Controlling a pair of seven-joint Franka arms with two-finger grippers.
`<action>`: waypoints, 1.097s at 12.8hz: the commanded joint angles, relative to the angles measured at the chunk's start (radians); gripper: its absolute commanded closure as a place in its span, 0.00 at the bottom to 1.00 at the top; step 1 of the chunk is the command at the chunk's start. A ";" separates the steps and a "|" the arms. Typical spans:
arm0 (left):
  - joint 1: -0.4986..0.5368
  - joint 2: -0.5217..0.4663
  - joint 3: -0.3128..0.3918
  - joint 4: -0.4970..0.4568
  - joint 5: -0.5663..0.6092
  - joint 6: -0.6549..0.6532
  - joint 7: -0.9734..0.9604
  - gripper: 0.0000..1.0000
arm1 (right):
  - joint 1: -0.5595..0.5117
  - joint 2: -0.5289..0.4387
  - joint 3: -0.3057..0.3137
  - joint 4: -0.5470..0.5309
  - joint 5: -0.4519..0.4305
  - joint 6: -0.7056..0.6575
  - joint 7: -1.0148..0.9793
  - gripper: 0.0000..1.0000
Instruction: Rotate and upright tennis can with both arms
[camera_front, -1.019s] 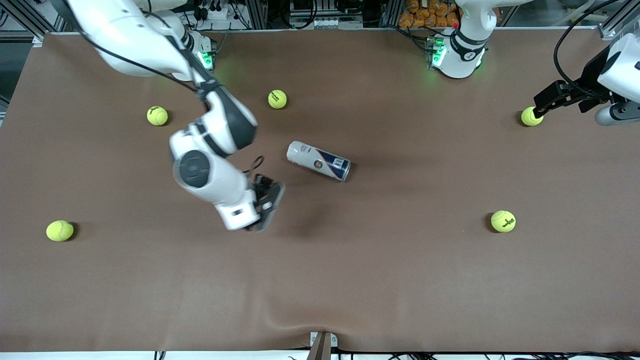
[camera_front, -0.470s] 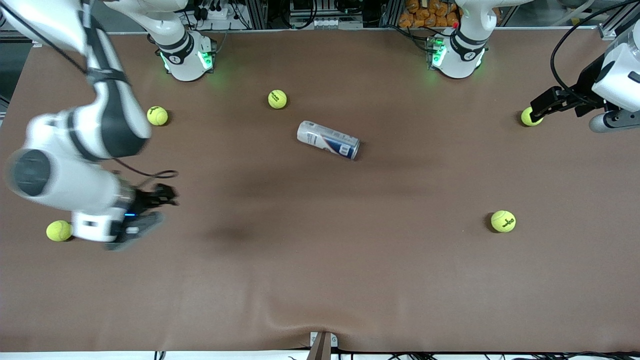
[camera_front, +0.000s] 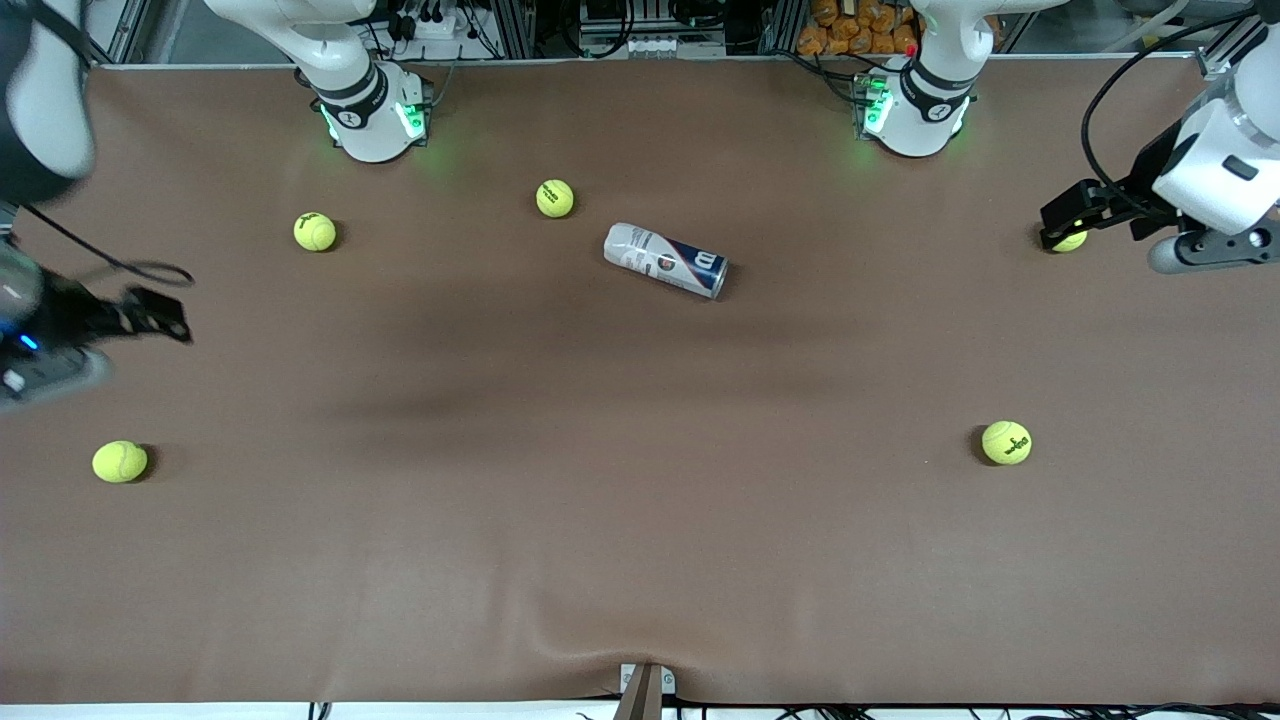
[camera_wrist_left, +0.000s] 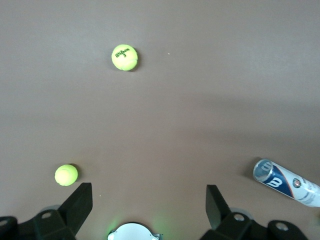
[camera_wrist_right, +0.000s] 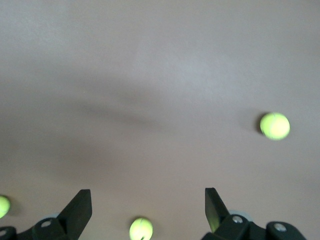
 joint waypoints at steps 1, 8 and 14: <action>0.004 0.024 -0.002 -0.025 -0.052 -0.001 0.017 0.00 | -0.015 -0.116 -0.003 -0.043 0.021 -0.083 0.128 0.00; 0.006 0.149 -0.002 -0.166 -0.261 0.057 0.008 0.00 | -0.093 -0.156 0.016 -0.011 0.024 -0.158 0.234 0.00; -0.019 0.236 -0.045 -0.353 -0.508 0.249 0.071 0.00 | -0.069 -0.195 0.024 0.053 0.021 -0.286 0.464 0.00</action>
